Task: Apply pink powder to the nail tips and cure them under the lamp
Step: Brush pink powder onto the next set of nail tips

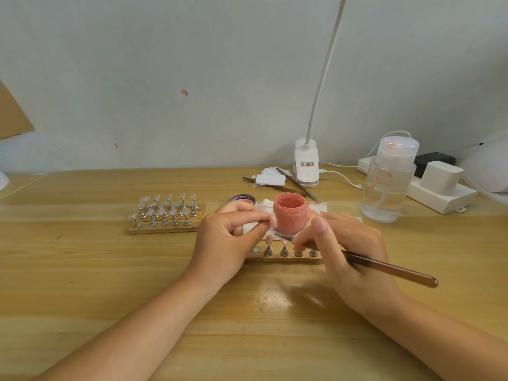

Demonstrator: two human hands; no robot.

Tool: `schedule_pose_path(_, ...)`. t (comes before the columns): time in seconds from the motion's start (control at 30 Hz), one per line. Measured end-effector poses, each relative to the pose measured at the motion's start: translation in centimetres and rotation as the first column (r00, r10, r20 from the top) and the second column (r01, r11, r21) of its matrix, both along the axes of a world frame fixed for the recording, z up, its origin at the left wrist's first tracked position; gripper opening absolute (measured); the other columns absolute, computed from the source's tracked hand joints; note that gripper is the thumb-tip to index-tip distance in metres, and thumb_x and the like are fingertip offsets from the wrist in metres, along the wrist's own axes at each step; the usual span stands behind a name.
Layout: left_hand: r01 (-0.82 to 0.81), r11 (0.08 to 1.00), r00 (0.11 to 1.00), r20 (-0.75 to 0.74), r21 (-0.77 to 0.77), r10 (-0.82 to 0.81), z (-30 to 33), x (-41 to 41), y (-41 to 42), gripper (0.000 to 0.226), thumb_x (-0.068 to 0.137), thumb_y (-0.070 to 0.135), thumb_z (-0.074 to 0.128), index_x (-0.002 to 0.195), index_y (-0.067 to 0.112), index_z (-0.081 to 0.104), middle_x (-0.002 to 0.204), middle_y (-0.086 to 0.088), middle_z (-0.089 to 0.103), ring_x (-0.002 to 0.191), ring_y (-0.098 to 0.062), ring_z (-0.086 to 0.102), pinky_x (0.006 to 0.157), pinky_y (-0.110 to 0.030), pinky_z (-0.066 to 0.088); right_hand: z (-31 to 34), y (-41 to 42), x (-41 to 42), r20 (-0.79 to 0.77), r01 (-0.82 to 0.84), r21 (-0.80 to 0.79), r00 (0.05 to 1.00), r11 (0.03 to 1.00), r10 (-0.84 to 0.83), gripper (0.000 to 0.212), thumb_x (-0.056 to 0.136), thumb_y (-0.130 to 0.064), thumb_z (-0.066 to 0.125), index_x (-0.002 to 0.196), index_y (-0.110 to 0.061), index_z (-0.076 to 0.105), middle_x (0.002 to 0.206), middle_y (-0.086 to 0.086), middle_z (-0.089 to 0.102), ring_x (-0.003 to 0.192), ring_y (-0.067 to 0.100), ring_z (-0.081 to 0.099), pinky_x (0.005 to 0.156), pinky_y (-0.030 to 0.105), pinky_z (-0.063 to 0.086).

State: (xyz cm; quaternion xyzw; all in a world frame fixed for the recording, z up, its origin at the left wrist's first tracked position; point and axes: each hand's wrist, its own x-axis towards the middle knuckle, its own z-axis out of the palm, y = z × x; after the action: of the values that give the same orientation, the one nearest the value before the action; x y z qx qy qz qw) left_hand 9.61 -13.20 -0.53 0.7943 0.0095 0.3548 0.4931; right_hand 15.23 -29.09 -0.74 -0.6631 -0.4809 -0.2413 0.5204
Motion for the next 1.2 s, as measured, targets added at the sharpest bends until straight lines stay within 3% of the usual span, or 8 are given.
schedule_pose_path(0.33,-0.002,1.000,1.000,0.001,0.016,0.002,0.09,-0.05,-0.06,0.028,0.074,0.004,0.071,0.077,0.032,0.068,0.066,0.026,0.057,0.044,-0.011,0.027,0.051,-0.008,0.030,0.02,0.11,-0.08,0.018,0.033,-0.010,0.999,0.999,-0.033,0.039,0.093,-0.031,0.041,0.077,-0.012,0.072,0.068,-0.011,0.063,0.067,0.001,0.056,0.063,0.017,0.041)
schedule_pose_path(0.47,-0.003,1.000,1.000,-0.004,0.011,0.003,0.11,-0.05,-0.12,0.029,0.073,0.004,0.072,0.074,0.033,0.069,0.068,0.027,0.057,0.045,-0.013,0.026,0.049,-0.009,0.028,-0.07,-0.04,-0.08,-0.011,0.011,-0.024,1.000,1.000,-0.011,0.051,0.096,-0.038,0.036,0.066,-0.013,0.070,0.062,-0.010,0.064,0.062,0.003,0.057,0.064,0.022,0.042)
schedule_pose_path(0.63,0.001,1.000,1.000,0.014,0.006,-0.002,-0.04,0.01,-0.01,0.032,0.073,0.004,0.072,0.072,0.036,0.068,0.059,0.018,0.055,0.043,-0.010,0.025,0.050,-0.008,0.029,0.04,0.08,-0.07,-0.009,0.020,-0.004,1.000,1.000,-0.020,0.043,0.095,-0.030,0.038,0.076,-0.011,0.071,0.071,-0.015,0.061,0.067,-0.003,0.054,0.064,0.014,0.039)
schedule_pose_path(0.8,0.005,1.000,1.000,0.023,0.020,-0.006,-0.10,0.09,0.01,0.026,0.072,0.004,0.072,0.076,0.029,0.070,0.050,0.010,0.046,0.042,-0.008,0.025,0.055,-0.006,0.031,-0.01,-0.01,-0.07,-0.016,0.018,0.018,1.000,1.000,-0.018,0.043,0.095,-0.030,0.039,0.076,-0.009,0.071,0.073,-0.005,0.067,0.071,0.007,0.060,0.065,0.023,0.044)
schedule_pose_path(0.93,0.001,0.999,1.000,0.021,0.040,-0.002,-0.09,0.06,0.04,0.023,0.073,0.005,0.072,0.078,0.027,0.069,0.048,0.019,0.052,0.044,-0.019,0.028,0.054,-0.006,0.032,-0.10,-0.05,-0.10,-0.094,-0.004,0.006,0.996,1.000,0.004,0.050,0.094,-0.040,0.037,0.071,-0.012,0.071,0.069,-0.010,0.066,0.068,0.002,0.060,0.066,0.018,0.043)
schedule_pose_path(1.0,0.007,0.999,1.000,0.028,0.053,-0.008,0.01,-0.01,0.03,0.022,0.073,0.007,0.071,0.077,0.028,0.069,0.053,0.027,0.056,0.046,-0.023,0.032,0.052,-0.010,0.033,-0.01,-0.13,-0.15,-0.109,-0.009,0.025,0.994,1.000,0.012,0.050,0.094,-0.039,0.037,0.070,-0.012,0.071,0.068,-0.009,0.066,0.067,0.003,0.061,0.065,0.022,0.046)
schedule_pose_path(1.1,0.037,0.999,0.999,0.027,0.008,-0.037,0.01,0.02,0.16,0.022,0.074,0.010,0.071,0.073,0.032,0.070,0.073,0.026,0.066,0.041,-0.008,0.026,0.046,-0.009,0.028,0.11,-0.03,-0.25,-0.104,-0.002,0.018,0.995,1.000,0.004,0.040,0.092,-0.036,0.042,0.079,-0.014,0.072,0.075,-0.010,0.068,0.073,0.003,0.063,0.067,0.021,0.047)
schedule_pose_path(1.2,0.038,0.999,0.999,0.032,-0.012,-0.037,-0.06,0.05,0.23,0.024,0.073,0.008,0.072,0.071,0.032,0.070,0.074,0.025,0.066,0.040,-0.006,0.025,0.046,-0.010,0.029,0.08,-0.11,-0.31,-0.193,-0.026,0.031,0.981,0.999,0.032,0.044,0.092,-0.045,0.040,0.071,-0.019,0.070,0.067,-0.012,0.066,0.067,0.004,0.063,0.065,0.020,0.046)
